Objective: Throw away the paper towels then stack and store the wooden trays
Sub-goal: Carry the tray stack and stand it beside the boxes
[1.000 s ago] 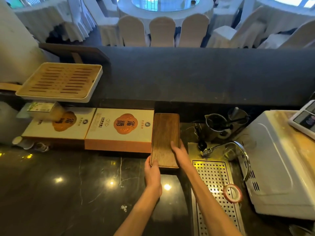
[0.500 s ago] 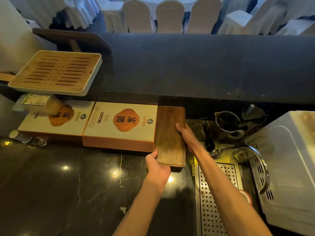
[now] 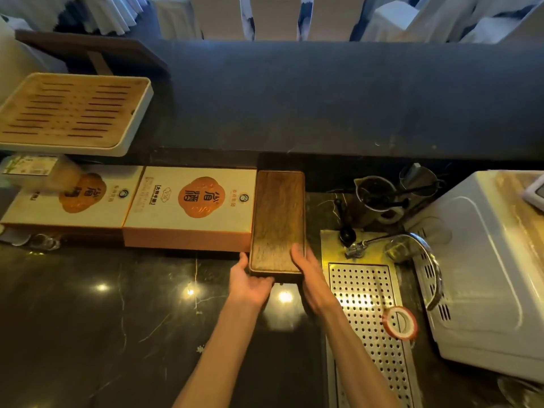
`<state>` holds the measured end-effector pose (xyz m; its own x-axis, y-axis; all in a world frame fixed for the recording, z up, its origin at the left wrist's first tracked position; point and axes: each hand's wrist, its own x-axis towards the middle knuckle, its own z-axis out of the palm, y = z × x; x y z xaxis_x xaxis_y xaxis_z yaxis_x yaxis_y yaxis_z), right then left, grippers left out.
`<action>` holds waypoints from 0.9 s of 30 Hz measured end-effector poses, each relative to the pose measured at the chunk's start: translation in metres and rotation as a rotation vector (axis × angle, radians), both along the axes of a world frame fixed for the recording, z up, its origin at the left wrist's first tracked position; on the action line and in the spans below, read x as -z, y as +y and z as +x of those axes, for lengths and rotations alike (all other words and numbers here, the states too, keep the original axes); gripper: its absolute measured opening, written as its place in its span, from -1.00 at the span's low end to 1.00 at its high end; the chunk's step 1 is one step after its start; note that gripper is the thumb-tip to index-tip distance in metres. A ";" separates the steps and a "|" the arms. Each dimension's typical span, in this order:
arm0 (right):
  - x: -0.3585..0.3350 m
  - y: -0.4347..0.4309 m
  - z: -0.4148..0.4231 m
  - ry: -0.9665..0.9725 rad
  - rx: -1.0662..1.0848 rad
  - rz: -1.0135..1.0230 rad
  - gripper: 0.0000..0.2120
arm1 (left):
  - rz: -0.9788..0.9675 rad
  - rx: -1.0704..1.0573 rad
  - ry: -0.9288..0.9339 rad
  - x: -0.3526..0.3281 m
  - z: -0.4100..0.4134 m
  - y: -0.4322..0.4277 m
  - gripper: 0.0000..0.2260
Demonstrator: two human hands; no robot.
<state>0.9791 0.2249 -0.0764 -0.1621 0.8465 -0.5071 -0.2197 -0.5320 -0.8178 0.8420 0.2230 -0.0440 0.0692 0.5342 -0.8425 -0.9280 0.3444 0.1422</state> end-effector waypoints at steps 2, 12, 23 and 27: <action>0.000 0.004 0.001 -0.036 -0.011 0.011 -0.25 | -0.017 -0.026 -0.019 0.002 0.000 0.002 -0.64; -0.004 0.010 0.009 -0.116 -0.178 0.045 -0.25 | 0.209 0.484 0.238 -0.003 -0.022 0.009 -0.58; -0.006 0.046 0.005 -0.200 -0.153 0.055 -0.23 | 0.141 0.571 0.524 0.002 -0.012 0.015 -0.70; -0.001 0.049 0.007 -0.195 -0.157 0.073 -0.26 | 0.138 0.616 0.623 0.011 -0.013 0.018 -0.74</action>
<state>0.9857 0.2743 -0.0757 -0.1993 0.8541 -0.4804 0.0262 -0.4854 -0.8739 0.8291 0.2414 -0.0546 -0.0715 0.6527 -0.7542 -0.3234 0.7001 0.6366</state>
